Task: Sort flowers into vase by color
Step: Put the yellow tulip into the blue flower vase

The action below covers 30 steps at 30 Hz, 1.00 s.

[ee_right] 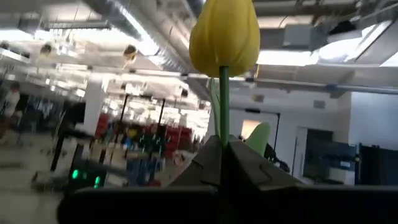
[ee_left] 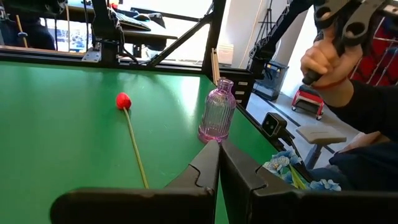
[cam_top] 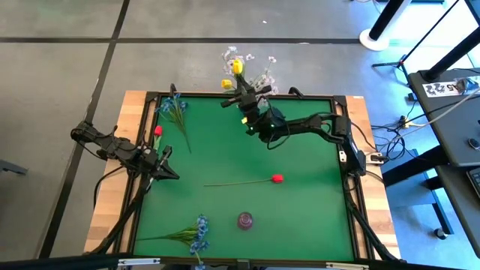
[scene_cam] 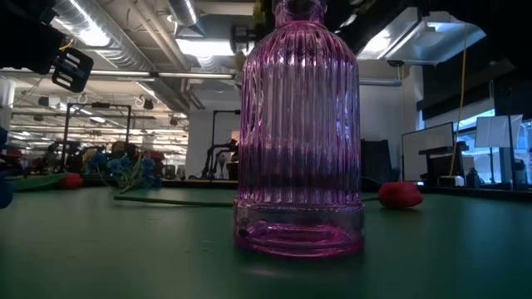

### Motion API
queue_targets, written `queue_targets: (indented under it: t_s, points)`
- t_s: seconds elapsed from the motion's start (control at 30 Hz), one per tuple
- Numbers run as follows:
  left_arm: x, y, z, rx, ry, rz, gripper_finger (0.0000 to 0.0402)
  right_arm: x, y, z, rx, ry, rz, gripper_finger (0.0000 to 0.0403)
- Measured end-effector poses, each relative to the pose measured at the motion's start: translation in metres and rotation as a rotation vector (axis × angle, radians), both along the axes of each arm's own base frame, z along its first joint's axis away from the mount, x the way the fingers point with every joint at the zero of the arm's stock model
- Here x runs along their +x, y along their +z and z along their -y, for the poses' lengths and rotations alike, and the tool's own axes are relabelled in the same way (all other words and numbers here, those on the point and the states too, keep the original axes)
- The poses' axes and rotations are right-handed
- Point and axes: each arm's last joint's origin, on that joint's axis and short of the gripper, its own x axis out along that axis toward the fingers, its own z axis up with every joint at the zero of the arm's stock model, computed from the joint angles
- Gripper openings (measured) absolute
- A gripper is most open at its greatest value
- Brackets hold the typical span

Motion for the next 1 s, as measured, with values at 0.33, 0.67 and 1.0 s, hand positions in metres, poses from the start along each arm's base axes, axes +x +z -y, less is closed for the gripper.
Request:
queue_targets:
  t_s: [0.33, 0.67, 1.0]
  points:
    - [0.0, 0.0, 0.0, 0.0, 0.0, 0.0, 0.001, 0.004, -0.015, -0.001, 0.224, -0.171, -0.066, 0.0012]
    - [0.0, 0.0, 0.0, 0.0, 0.0, 0.0, 0.001, 0.024, 0.01, -0.033, 0.415, -0.404, -0.246, 0.0103]
    - [0.0, 0.0, 0.0, 0.0, 0.0, 0.0, 0.001, 0.026, 0.071, -0.087, 0.486, -0.457, -0.339, 0.0204]
